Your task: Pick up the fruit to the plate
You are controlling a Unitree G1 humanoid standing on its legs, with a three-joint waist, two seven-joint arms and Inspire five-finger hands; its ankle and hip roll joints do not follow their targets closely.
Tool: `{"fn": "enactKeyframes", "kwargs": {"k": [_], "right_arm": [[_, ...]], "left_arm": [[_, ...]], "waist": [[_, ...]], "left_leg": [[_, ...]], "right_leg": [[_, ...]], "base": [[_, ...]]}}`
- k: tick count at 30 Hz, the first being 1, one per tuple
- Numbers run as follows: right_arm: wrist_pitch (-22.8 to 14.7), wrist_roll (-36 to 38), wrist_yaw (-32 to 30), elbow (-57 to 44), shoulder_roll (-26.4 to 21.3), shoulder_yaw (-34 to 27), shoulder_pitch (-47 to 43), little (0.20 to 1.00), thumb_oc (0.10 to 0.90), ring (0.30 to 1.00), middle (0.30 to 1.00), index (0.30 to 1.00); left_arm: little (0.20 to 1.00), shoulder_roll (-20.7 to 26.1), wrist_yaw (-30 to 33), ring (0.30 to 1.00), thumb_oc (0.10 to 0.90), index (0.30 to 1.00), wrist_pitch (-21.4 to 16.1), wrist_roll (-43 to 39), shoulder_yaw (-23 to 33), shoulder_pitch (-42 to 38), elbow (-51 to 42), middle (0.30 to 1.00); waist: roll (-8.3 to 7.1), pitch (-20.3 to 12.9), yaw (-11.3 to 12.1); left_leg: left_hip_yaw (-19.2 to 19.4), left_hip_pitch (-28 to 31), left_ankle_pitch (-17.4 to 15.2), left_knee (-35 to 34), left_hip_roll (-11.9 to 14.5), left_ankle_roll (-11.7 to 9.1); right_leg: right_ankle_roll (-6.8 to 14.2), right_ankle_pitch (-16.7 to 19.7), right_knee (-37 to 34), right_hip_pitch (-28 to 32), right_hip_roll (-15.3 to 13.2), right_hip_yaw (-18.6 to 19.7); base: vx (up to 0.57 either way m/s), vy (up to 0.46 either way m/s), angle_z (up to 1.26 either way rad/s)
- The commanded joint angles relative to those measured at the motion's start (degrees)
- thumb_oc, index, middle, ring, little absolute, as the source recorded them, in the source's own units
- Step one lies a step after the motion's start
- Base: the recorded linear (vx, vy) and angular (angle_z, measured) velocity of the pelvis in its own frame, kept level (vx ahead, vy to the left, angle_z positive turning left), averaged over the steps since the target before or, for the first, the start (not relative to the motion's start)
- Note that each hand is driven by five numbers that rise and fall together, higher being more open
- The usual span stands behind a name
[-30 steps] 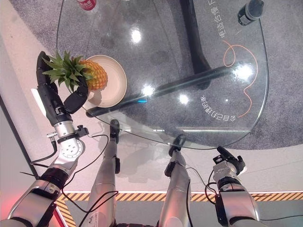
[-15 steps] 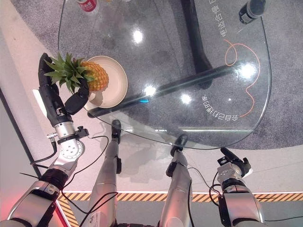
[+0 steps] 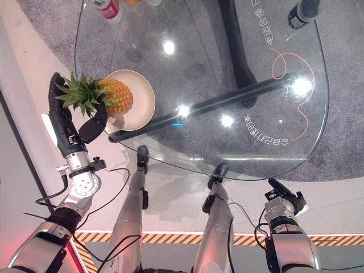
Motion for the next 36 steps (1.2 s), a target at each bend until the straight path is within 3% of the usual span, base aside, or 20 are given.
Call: {"fn": "enactKeyframes", "kwargs": {"k": [1,24,36], "right_arm": [[-0.7,-0.1,-0.7,1.5,-4.2,-1.3,0.9,0.900,0.800,0.900,0.900,0.900],[-0.6,0.2,-0.2,2.0,-5.0,-1.4,0.9,0.900,0.800,0.900,0.900,0.900],[0.0,0.0,0.2,2.6,-5.4,-1.4,0.7,0.900,0.800,0.900,0.900,0.900]], "left_arm": [[0.900,1.4,-0.4,0.900,0.800,0.900,1.4,-2.5,0.9,0.8,2.2,0.900],[0.900,2.1,-2.5,0.900,0.800,0.900,0.6,-0.1,-0.9,1.7,0.1,0.900],[0.900,3.0,-4.2,0.900,0.800,0.900,-2.2,0.5,-2.1,1.2,-3.4,0.900]], "waist": [[0.12,-0.6,1.7],[0.97,-0.6,1.9],[1.01,-0.6,1.9]], "left_leg": [[0.6,0.4,-4.7,2.3,0.5,-0.2],[0.9,0.7,-4.4,1.8,0.8,-0.3],[1.1,0.6,-4.6,2.3,1.2,-0.2]], "right_leg": [[-0.8,4.5,-0.5,-1.5,1.5,-1.5],[-0.7,4.2,0.3,-1.7,0.9,-1.3],[-0.7,3.9,1.2,-2.0,0.7,-1.3]], "base": [[-0.01,-0.018,0.05],[0.00,-0.001,0.00],[0.00,-0.001,0.00]]}}
